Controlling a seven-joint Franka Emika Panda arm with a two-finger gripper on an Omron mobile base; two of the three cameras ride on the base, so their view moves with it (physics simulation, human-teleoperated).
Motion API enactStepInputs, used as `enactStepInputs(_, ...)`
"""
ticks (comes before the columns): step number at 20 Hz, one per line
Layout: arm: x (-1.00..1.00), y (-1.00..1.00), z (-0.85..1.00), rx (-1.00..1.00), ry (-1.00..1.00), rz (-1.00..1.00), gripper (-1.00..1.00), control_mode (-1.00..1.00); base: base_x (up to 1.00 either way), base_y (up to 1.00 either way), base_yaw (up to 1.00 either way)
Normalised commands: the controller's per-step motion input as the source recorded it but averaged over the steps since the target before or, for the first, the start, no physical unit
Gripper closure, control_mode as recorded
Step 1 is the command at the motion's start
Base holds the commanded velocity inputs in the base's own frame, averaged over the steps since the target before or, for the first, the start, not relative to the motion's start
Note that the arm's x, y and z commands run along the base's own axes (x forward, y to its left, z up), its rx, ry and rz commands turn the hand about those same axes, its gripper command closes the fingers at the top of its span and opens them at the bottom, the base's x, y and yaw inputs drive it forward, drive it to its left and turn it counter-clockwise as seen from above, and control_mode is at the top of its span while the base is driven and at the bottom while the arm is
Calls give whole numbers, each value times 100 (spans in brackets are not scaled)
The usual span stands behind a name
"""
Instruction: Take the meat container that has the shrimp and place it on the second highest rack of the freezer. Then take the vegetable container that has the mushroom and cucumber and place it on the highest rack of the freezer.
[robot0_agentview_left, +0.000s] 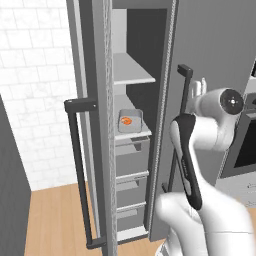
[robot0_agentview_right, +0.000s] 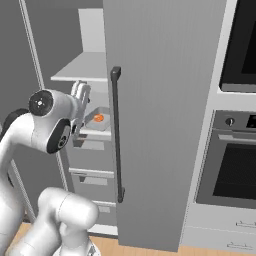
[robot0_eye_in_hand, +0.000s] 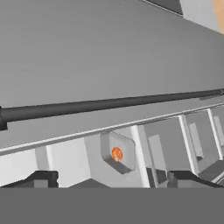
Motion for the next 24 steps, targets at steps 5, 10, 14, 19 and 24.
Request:
enactStepInputs(5,-7,0,5,-21,54,7,-100,-100,0,0,0)
enactStepInputs(10,-83,-15,-48,-12,19,8,-100,-100,0,0,0)
enactStepInputs(14,0,0,0,0,0,0,-100,100,-65,-63,0)
enactStepInputs(19,0,0,0,0,0,0,-100,100,-12,-100,-3)
enactStepInputs(24,0,0,0,0,0,0,-100,100,10,-100,-2)
